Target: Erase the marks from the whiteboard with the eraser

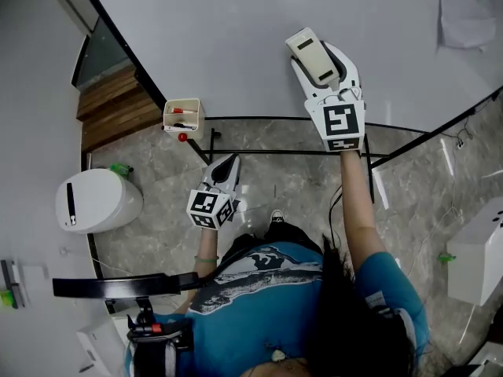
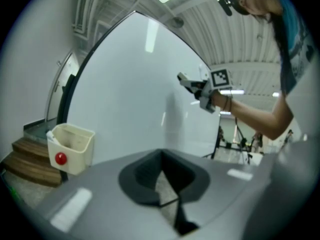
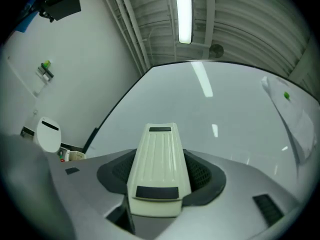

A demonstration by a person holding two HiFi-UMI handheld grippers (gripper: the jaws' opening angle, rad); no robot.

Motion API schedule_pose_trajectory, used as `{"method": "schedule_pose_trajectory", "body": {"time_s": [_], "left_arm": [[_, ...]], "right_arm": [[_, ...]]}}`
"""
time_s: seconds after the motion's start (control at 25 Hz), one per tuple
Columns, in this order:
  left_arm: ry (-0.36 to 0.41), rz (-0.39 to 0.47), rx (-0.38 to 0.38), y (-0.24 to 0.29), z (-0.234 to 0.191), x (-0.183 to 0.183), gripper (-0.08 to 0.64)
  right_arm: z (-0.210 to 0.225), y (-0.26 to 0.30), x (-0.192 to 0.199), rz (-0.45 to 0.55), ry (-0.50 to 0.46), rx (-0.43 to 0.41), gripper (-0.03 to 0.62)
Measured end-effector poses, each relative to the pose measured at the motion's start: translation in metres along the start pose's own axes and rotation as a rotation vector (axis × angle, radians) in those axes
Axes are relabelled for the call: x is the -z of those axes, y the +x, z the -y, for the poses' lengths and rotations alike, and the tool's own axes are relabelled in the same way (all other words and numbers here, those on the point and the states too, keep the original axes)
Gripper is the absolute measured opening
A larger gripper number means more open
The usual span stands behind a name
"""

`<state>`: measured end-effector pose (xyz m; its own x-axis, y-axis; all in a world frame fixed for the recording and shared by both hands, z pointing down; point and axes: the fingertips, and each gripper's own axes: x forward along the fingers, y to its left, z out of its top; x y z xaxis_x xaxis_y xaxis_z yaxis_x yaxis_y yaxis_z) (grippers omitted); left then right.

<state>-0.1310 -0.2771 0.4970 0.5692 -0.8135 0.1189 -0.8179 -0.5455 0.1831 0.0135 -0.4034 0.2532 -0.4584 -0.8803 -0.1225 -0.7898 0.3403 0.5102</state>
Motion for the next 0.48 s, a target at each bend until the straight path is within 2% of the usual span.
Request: {"method": "schedule_pose_trajectory", "body": {"time_s": [0.32,0.48], "left_arm": [[0.011,0.006,0.001,0.027,0.003,-0.01,0.005],[0.015,0.011,0.004,0.034,0.006,-0.014,0.005]], "right_arm": [[0.117,0.004,-0.048,0.117,-0.074,0.194,0.262],[0.154,-0.003,-0.057,0.131,-0.087,0.267,0.262]]}}
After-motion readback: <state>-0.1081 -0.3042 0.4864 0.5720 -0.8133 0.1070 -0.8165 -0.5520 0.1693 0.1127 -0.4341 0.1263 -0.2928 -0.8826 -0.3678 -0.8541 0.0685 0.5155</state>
